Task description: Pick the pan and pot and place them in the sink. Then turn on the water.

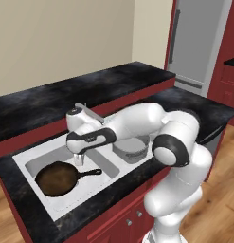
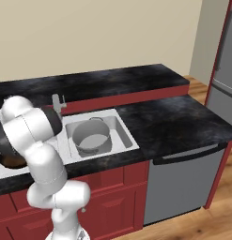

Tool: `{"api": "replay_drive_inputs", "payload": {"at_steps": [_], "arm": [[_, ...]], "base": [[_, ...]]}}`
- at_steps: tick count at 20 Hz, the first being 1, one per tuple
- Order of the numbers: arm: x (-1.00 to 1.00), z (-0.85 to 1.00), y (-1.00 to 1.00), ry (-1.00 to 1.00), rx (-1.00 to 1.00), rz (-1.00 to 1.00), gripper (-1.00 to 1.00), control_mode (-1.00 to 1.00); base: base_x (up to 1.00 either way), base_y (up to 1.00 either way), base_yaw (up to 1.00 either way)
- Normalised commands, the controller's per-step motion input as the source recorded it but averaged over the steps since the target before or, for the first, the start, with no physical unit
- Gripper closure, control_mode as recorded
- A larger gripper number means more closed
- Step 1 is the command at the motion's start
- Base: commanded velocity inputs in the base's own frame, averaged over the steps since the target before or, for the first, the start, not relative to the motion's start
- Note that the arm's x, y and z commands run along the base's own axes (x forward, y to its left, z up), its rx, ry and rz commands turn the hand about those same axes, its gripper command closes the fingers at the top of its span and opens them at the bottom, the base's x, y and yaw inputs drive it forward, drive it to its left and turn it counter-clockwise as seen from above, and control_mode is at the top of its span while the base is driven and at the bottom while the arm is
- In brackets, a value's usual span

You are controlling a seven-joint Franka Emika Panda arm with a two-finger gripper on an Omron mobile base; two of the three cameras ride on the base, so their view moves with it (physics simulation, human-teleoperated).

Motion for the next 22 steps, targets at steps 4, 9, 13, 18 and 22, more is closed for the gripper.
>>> {"api": "replay_drive_inputs", "payload": {"at_steps": [4, 9, 13, 18, 22], "arm": [[-0.29, 0.33, -0.17, 0.0, 0.0, -0.12, -1.0, -1.0], [-0.32, 0.49, -0.26, 0.0, 0.0, -0.15, -1.0, -1.0], [-0.34, 0.68, -0.03, -0.01, 0.0, -0.02, -1.0, -1.0], [-0.3, 0.73, -0.08, -0.03, 0.0, 0.0, -1.0, -1.0], [-0.18, 0.56, -0.49, -0.03, 0.05, 0.0, -1.0, -1.0]], "base": [[0.0, 0.0, 0.0], [0.0, 0.0, 0.0], [0.0, 0.0, 0.0], [0.0, 0.0, 0.0], [0.0, 0.0, 0.0]]}}
